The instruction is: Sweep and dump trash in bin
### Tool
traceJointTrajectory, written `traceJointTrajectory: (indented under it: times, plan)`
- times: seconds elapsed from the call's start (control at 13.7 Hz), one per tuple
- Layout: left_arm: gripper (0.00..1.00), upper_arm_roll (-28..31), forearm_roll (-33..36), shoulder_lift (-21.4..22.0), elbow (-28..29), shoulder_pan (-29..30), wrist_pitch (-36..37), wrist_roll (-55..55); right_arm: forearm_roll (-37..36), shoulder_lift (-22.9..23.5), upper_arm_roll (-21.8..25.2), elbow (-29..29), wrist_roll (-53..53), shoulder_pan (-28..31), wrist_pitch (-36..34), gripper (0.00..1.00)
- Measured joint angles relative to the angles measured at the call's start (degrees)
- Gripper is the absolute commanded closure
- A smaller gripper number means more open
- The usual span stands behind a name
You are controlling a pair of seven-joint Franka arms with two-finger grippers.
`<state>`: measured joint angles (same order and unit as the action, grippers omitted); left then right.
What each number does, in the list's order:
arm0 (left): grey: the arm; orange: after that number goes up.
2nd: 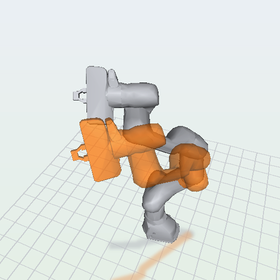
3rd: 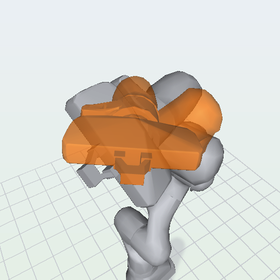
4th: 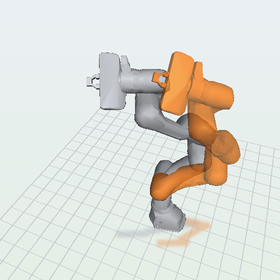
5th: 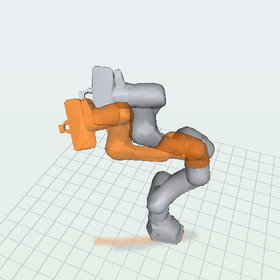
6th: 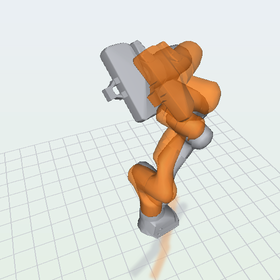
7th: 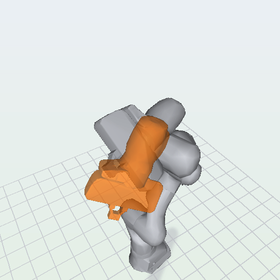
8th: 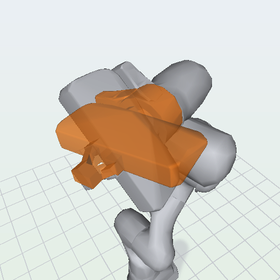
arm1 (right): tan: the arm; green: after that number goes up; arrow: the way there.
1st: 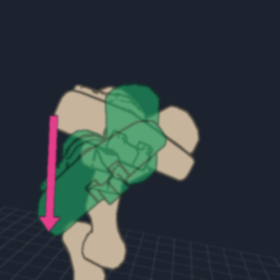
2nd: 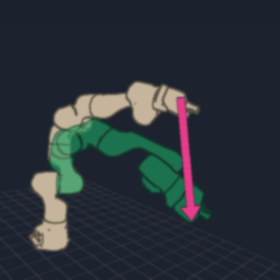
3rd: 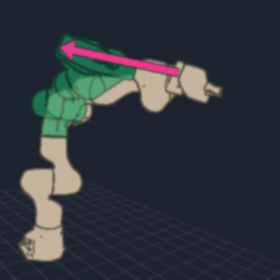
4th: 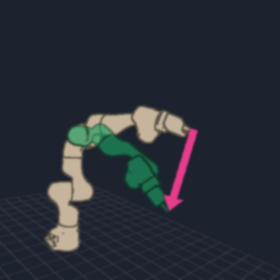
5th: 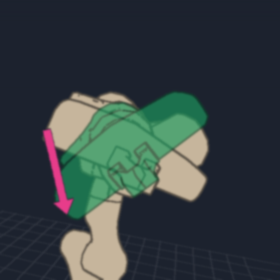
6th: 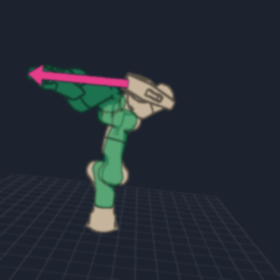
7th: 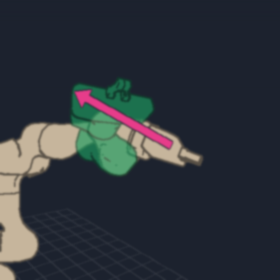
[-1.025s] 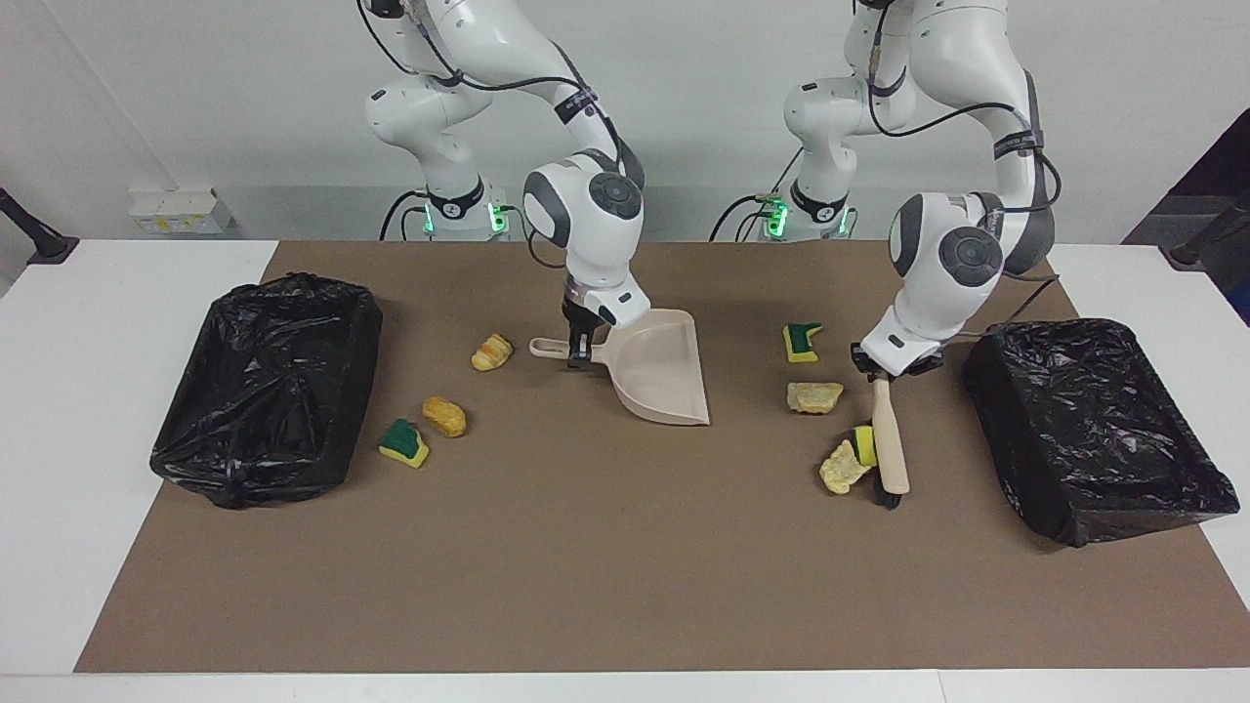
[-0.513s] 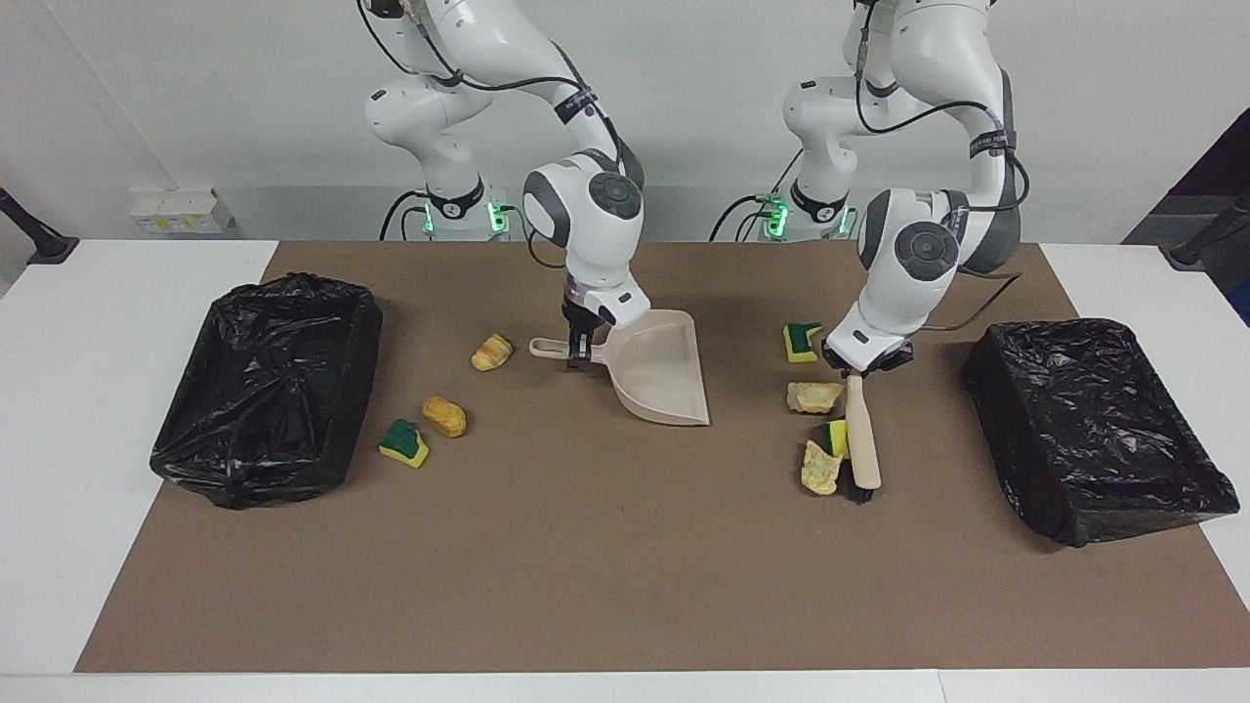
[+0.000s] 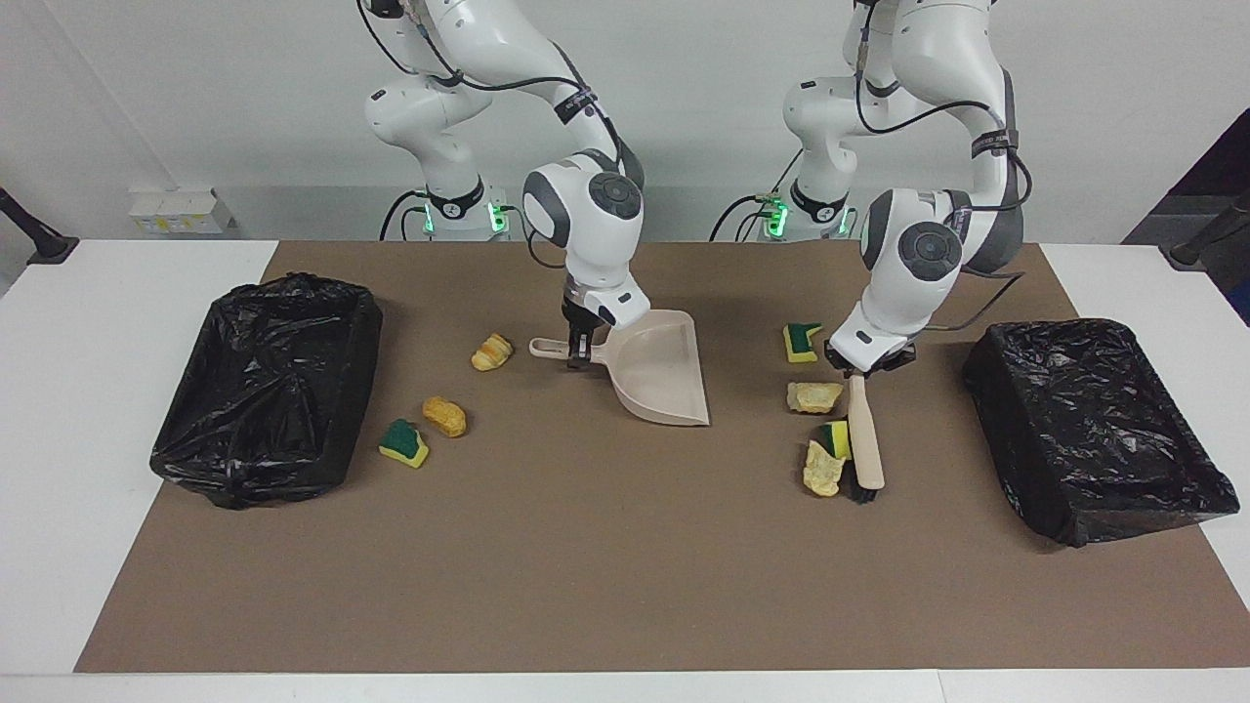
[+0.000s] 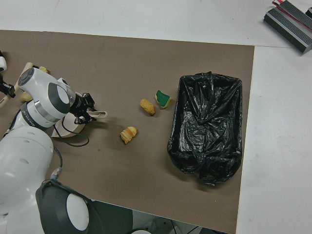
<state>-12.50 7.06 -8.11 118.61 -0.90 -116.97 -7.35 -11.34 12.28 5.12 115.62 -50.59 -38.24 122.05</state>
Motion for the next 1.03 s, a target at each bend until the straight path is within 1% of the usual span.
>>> traceJointTrajectory:
  times: [0.15,0.29,0.44,0.66,0.88,1.03]
  plan:
    - [1.0,-0.09,-0.23,0.02,0.09,-0.08,0.03,-0.01,0.0,0.0,0.01,0.0,0.0,0.0,0.0,1.0]
    - [1.0,-0.24,-2.17,0.12,0.28,-0.45,0.03,-0.76,-0.28,0.0,0.01,0.0,0.0,0.01,-0.08,1.0]
    - [1.0,-0.42,-3.53,0.3,0.39,-2.46,0.03,-3.44,-1.27,0.0,0.01,-0.05,0.0,0.01,-0.37,1.0]
    - [1.0,-0.7,-4.72,1.09,1.37,-9.54,0.06,-8.85,-2.05,0.0,0.01,-0.17,0.0,0.01,-0.93,1.0]
    - [1.0,-0.89,-9.62,3.64,4.04,-17.0,0.06,-10.87,-2.22,0.0,0.01,-0.19,0.0,0.01,-0.98,1.0]
    - [1.0,-0.93,-12.73,4.75,4.34,-20.71,0.2,-13.87,-2.24,0.0,0.01,-0.19,0.0,0.01,-0.98,1.0]
